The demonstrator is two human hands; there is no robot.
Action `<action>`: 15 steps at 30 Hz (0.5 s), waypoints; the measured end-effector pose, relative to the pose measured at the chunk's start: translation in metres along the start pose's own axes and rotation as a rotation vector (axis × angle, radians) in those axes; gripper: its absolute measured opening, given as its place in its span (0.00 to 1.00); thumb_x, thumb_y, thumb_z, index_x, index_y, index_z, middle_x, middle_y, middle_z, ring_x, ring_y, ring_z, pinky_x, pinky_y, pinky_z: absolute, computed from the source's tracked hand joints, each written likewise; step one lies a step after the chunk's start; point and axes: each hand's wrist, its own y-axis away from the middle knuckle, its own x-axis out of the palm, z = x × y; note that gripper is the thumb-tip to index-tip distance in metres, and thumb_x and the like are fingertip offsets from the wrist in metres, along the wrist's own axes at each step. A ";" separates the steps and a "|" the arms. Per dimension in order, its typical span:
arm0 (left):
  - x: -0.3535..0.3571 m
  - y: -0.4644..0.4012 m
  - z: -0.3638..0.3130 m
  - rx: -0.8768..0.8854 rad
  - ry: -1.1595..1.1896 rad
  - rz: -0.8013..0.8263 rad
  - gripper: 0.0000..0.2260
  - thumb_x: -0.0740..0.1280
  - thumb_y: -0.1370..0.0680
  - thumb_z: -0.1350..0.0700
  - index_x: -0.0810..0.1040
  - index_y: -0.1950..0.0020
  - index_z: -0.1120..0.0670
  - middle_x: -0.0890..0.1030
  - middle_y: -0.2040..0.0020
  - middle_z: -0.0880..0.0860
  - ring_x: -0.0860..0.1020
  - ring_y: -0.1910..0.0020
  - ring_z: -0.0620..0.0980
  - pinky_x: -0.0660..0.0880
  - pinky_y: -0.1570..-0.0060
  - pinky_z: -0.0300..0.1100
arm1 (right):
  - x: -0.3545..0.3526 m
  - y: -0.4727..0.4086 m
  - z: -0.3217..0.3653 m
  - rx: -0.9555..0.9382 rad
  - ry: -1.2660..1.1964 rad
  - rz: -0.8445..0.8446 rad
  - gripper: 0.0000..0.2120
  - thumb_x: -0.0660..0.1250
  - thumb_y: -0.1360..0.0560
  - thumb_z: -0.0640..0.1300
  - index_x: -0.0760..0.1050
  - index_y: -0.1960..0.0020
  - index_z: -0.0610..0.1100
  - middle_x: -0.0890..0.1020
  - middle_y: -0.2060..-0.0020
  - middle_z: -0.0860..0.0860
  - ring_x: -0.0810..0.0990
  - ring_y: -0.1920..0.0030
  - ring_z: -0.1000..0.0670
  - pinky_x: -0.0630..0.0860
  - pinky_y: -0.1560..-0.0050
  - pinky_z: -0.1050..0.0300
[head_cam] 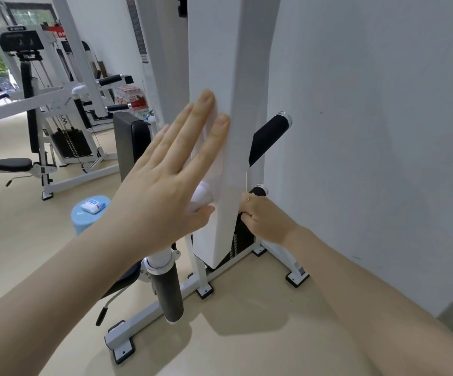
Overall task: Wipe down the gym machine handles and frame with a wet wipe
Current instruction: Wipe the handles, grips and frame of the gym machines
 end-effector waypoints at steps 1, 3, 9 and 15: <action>0.000 0.000 0.000 0.002 -0.005 -0.001 0.45 0.68 0.34 0.53 0.43 0.26 0.50 0.45 0.25 0.58 0.44 0.25 0.51 0.51 0.27 0.50 | -0.003 -0.002 -0.004 -0.001 0.016 -0.008 0.18 0.54 0.25 0.29 0.77 0.61 0.47 0.69 0.68 0.61 0.71 0.62 0.63 0.65 0.59 0.71; -0.001 0.000 0.000 0.009 -0.015 0.001 0.47 0.71 0.33 0.54 0.42 0.25 0.50 0.45 0.25 0.58 0.44 0.25 0.52 0.51 0.27 0.51 | -0.006 -0.008 -0.015 0.030 0.030 -0.111 0.22 0.54 0.24 0.33 0.70 0.66 0.57 0.69 0.69 0.60 0.70 0.65 0.59 0.68 0.55 0.64; -0.001 0.000 -0.001 0.009 -0.041 0.004 0.49 0.70 0.33 0.53 0.37 0.25 0.51 0.45 0.25 0.59 0.43 0.25 0.50 0.45 0.26 0.44 | 0.009 0.009 0.001 -0.066 0.070 -0.031 0.13 0.54 0.27 0.32 0.77 0.54 0.39 0.70 0.59 0.60 0.67 0.59 0.64 0.60 0.54 0.81; 0.000 -0.001 -0.003 0.025 -0.021 -0.001 0.43 0.62 0.31 0.48 0.39 0.25 0.52 0.46 0.26 0.61 0.44 0.25 0.54 0.46 0.26 0.46 | 0.010 -0.007 -0.038 0.199 0.063 -0.340 0.22 0.46 0.29 0.45 0.75 0.49 0.40 0.78 0.52 0.48 0.73 0.52 0.52 0.68 0.51 0.68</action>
